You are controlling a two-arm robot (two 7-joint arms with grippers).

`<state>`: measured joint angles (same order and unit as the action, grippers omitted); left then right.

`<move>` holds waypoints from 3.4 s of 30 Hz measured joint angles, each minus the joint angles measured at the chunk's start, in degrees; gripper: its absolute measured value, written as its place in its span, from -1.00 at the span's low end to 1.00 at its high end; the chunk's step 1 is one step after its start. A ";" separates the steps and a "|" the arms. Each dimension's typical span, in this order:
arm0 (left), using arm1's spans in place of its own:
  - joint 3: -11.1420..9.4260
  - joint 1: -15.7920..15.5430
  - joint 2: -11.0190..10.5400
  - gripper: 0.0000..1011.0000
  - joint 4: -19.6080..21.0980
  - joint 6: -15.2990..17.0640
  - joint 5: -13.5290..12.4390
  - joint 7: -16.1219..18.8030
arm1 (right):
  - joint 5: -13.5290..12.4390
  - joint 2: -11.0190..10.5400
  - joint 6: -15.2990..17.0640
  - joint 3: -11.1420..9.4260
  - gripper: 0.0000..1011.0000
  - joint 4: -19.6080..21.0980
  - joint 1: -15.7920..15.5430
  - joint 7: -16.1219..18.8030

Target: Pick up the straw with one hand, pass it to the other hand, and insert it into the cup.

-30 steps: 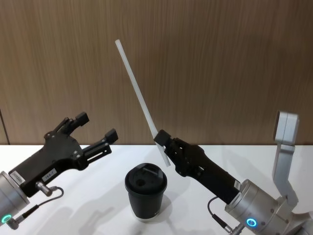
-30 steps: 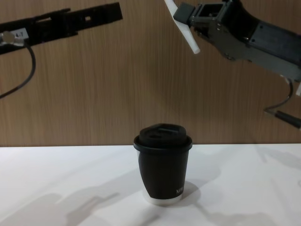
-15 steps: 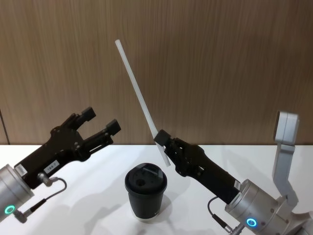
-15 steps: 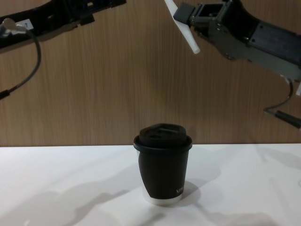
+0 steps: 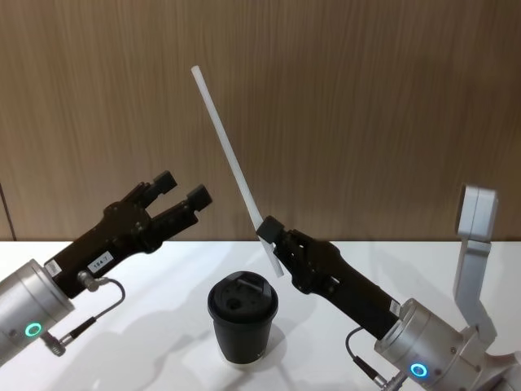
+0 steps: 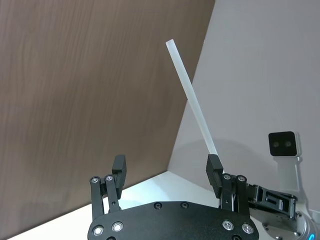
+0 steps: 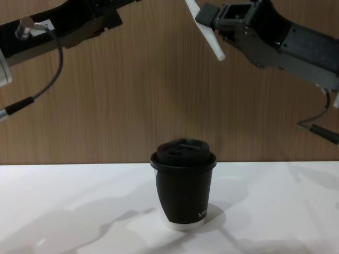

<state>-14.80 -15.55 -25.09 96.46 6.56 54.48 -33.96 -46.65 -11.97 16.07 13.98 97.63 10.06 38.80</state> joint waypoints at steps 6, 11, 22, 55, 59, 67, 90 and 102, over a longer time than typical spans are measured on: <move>-0.87 -1.72 0.32 0.98 -1.72 0.88 1.50 -1.68 | 0.00 0.00 0.00 0.00 -1.00 0.00 0.00 0.00; -1.59 -3.06 0.44 0.98 -2.90 1.65 2.56 -3.00 | 0.00 0.00 0.00 0.00 -1.00 0.00 0.00 0.00; -2.99 -5.89 0.97 0.98 -5.29 3.35 4.70 -5.14 | 0.00 0.00 0.00 0.00 -1.00 0.00 0.00 0.00; -5.97 -12.38 4.01 0.98 -12.20 5.37 9.72 -8.54 | 0.01 0.00 0.00 0.00 -1.00 0.00 0.00 0.00; -6.16 -12.72 4.36 0.98 -12.61 5.75 10.56 -8.80 | 0.00 0.00 0.00 0.00 -1.00 0.00 0.00 0.00; -6.43 -13.41 5.13 0.98 -13.65 6.29 12.19 -9.06 | 0.01 0.00 0.00 0.00 -1.00 0.00 0.00 0.00; -7.66 -14.53 5.91 0.24 -15.01 5.89 14.06 -9.66 | 0.00 0.00 0.00 0.00 -1.00 0.00 0.00 0.00; -8.30 -14.78 5.87 -0.52 -15.49 4.84 14.32 -10.06 | 0.00 0.00 0.00 0.00 -1.00 0.00 0.00 0.00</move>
<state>-23.10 -30.33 -19.22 80.96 11.41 68.80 -44.02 -46.65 -11.98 16.07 13.99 97.63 10.06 38.80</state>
